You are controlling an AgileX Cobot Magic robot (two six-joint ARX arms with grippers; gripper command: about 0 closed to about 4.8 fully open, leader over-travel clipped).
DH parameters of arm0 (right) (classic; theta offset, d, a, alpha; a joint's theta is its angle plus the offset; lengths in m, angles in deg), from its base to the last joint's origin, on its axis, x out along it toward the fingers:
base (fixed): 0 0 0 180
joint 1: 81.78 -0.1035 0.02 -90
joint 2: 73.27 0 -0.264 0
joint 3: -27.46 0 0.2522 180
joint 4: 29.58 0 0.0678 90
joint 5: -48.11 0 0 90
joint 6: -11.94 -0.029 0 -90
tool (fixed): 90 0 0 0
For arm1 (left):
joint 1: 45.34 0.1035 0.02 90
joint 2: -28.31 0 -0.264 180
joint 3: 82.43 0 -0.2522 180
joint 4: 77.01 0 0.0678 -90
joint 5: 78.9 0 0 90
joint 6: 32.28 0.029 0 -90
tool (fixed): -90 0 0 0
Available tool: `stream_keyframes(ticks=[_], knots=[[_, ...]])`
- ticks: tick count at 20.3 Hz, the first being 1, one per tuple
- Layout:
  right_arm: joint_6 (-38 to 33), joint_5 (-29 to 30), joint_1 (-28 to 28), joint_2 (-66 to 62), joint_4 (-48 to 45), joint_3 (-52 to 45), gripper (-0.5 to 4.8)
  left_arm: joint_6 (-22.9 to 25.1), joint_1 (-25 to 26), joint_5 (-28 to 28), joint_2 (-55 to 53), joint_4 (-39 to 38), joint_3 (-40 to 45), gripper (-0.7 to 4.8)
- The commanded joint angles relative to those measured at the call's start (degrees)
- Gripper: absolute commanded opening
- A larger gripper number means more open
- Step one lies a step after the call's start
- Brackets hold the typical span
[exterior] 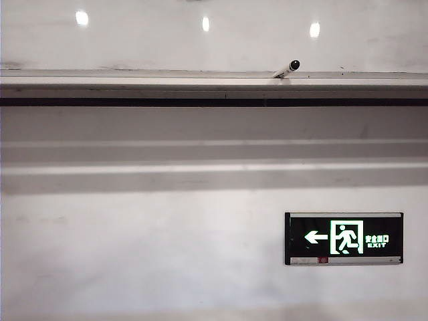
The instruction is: Wipe the whiteboard clean using the black magnetic whiteboard eraser attached to the whiteboard.
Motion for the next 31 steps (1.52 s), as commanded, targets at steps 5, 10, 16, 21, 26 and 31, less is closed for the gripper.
stream_keyframes(ticks=[5, 10, 16, 21, 26, 31], knots=[[-0.02, 0.11, 0.02, -0.02, -0.57, 0.24, 0.13, -0.7, 0.0, 5.25, 0.04, 0.61, 0.0, -0.03], [-0.02, 0.11, 0.02, -0.02, -0.57, 0.24, 0.13, -0.5, 0.0, 5.95, 0.04, 0.57, -0.02, -0.02], [-0.02, 0.11, 0.02, -0.02, -0.57, 0.24, 0.13, -0.5, 0.0, 5.95, 0.04, 0.57, -0.02, -0.02], [0.24, -1.46, 2.56, 0.07, -0.61, -0.59, 0.13, -0.5, 0.0, 5.95, 0.04, 0.57, -0.02, -0.02], [0.15, 8.44, 25.03, 0.0, -3.02, -6.29, 0.13, -0.5, 0.0, 5.9, 0.04, 0.59, -0.02, -0.02], [-2.05, 21.29, 42.51, 1.81, -9.4, -13.97, 0.13, -0.52, 0.0, 5.95, 0.04, 0.57, -0.02, -0.02]])
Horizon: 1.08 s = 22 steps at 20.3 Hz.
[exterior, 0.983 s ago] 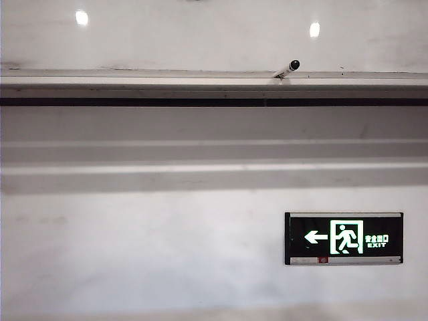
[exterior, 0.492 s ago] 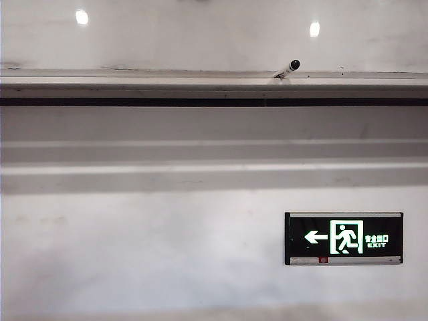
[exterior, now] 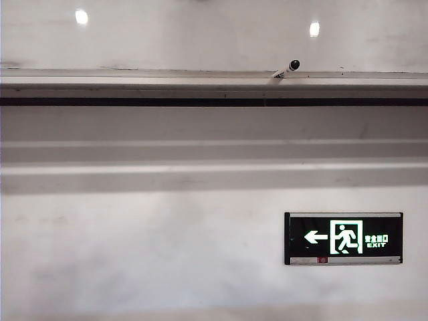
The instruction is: Wipe the whiteboard clean using the black magnetic whiteboard eraser attached to the whiteboard.
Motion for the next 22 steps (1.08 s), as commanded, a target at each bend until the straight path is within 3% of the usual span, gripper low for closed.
stream_keyframes(ticks=[1, 5, 11, 22], knots=[[-1.86, 6.32, 7.56, 2.1, -3.45, -3.48, 0.13, -0.02, 0.04, 0.17, 0.04, 0.74, -0.02, -0.02], [-2.95, 5.64, 11.13, 3.1, -4.02, -7.3, 0.13, 0.0, 0.04, 0.15, 0.04, 0.74, -0.02, -0.02], [-4.35, 2.12, 11.08, 3.1, -2.62, -8.0, 0.13, 0.0, 0.04, 0.07, 0.04, 0.72, -0.02, -0.02], [-4.35, 2.16, 11.04, 3.1, -2.56, -8.0, 0.13, 0.0, 0.04, 0.02, 0.04, 0.72, -0.02, -0.02]])
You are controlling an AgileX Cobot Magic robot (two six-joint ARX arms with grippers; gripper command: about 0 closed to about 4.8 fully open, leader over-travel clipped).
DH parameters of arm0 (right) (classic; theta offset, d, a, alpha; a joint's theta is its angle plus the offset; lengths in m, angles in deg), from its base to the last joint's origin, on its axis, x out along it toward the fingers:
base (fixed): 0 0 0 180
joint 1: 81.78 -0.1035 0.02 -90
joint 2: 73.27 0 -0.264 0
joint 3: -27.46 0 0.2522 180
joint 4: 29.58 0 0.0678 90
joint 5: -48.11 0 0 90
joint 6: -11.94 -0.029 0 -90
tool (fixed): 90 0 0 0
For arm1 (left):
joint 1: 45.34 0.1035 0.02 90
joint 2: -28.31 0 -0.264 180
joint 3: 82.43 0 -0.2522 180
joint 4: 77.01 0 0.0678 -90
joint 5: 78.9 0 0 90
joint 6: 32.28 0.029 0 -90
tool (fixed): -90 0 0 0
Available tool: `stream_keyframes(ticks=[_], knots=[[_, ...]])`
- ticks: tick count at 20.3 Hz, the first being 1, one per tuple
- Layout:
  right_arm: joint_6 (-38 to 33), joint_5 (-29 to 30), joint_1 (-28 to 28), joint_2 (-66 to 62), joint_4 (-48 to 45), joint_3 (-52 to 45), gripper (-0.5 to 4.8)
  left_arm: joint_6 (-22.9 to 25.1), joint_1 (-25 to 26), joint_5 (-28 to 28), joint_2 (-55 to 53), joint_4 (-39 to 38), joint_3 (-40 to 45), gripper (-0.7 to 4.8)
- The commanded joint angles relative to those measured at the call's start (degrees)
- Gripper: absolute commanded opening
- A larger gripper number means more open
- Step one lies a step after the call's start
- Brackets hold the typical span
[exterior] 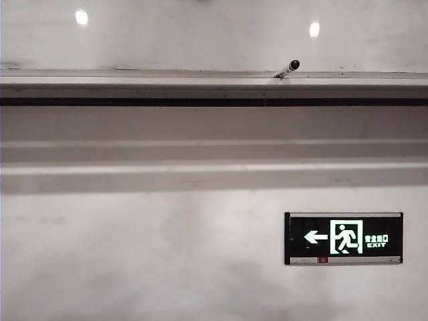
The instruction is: Wipe the whiteboard clean using the black magnetic whiteboard eraser attached to the whiteboard.
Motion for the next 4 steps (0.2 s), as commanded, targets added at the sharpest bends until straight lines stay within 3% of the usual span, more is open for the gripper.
stream_keyframes(ticks=[1, 4], knots=[[-0.2, -0.09, 0.0, 0.09, -0.76, -0.07, 0.13, 0.0, 0.04, 0.02, 0.04, 0.72, -0.02, -0.02], [-0.2, -0.09, 0.0, 0.09, -0.76, -0.07, 0.13, 0.0, 0.04, 0.02, 0.04, 0.72, -0.02, -0.02]])
